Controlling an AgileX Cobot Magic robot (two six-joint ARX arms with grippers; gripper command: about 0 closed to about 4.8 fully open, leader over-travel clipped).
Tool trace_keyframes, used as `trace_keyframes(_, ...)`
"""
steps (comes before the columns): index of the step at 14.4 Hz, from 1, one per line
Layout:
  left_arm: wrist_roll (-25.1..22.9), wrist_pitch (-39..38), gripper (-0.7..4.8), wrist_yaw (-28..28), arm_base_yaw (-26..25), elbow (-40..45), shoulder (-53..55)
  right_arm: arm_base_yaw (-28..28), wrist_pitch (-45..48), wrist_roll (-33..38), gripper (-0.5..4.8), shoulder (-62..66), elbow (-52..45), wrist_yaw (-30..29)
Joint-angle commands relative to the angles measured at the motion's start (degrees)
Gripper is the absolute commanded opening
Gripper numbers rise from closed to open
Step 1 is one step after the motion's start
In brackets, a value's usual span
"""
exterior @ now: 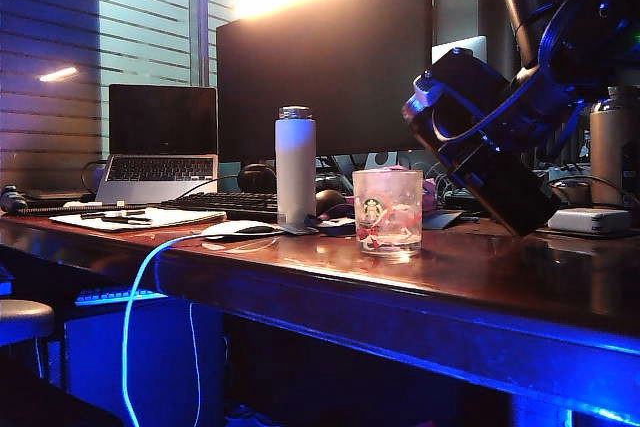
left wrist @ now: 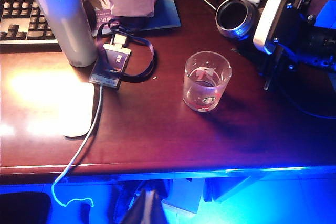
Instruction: Pick up the black thermos, pour a little water from inside into the glass cup, then place the black thermos back on the table.
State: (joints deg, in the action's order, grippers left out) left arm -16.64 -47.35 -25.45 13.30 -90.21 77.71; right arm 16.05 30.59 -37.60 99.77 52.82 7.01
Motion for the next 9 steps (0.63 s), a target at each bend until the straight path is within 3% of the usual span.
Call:
trace_keyframes(1,0.2,0.7,-0.02,-0.2,0.1,-0.2,-0.1,0.2,3.5,-5.4,0.08,0.0,0.7,0.9)
trace_keyframes(9,0.2,0.7,-0.02,-0.2,0.1,-0.2,-0.1,0.6,3.4,-16.5,0.09,0.5,0.9,3.7)
